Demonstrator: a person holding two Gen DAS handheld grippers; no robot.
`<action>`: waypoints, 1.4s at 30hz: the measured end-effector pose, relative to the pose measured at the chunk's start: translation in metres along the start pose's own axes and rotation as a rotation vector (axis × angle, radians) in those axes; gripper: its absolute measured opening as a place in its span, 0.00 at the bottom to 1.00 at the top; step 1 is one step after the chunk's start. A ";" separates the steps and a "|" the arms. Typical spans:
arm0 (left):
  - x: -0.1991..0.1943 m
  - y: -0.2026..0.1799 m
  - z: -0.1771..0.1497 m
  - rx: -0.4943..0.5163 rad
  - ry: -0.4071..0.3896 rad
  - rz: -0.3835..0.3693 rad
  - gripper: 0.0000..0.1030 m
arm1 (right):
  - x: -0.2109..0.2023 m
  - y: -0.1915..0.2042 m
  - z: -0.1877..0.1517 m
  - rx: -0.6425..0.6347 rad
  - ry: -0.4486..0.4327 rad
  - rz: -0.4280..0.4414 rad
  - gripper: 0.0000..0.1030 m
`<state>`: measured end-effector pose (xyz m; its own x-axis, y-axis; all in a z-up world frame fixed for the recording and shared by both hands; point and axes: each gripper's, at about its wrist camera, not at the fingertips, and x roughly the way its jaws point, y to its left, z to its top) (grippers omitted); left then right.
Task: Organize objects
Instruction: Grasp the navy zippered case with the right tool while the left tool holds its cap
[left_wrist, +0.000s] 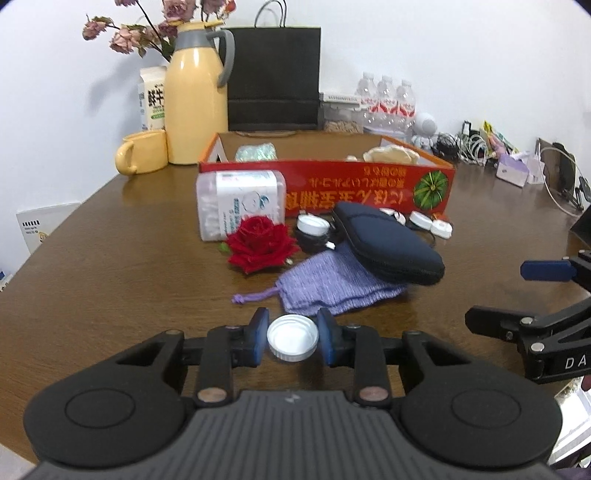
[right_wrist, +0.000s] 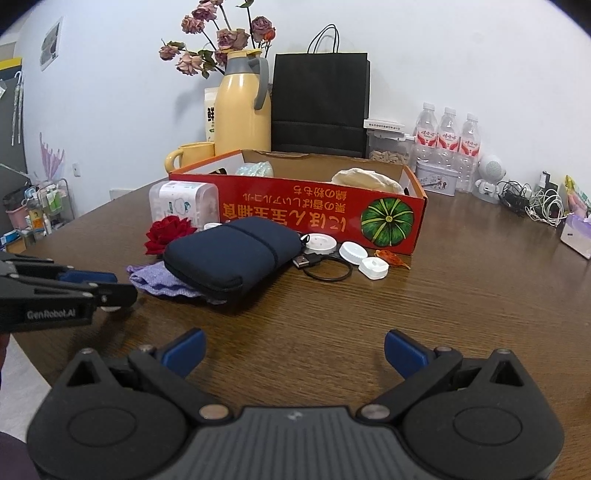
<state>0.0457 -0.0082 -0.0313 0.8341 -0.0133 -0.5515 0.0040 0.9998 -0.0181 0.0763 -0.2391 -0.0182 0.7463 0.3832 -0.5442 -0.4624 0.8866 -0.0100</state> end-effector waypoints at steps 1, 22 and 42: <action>-0.001 0.002 0.001 -0.003 -0.006 0.003 0.28 | 0.000 0.000 0.002 0.004 -0.002 0.002 1.00; -0.015 0.046 0.012 -0.078 -0.044 0.074 0.28 | 0.089 0.029 0.087 0.179 0.171 0.040 1.00; -0.017 0.055 0.009 -0.098 -0.043 0.081 0.28 | 0.097 0.018 0.087 0.248 0.224 0.061 0.63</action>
<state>0.0371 0.0471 -0.0154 0.8524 0.0704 -0.5181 -0.1166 0.9915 -0.0571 0.1827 -0.1635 0.0019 0.5847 0.3952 -0.7084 -0.3516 0.9105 0.2178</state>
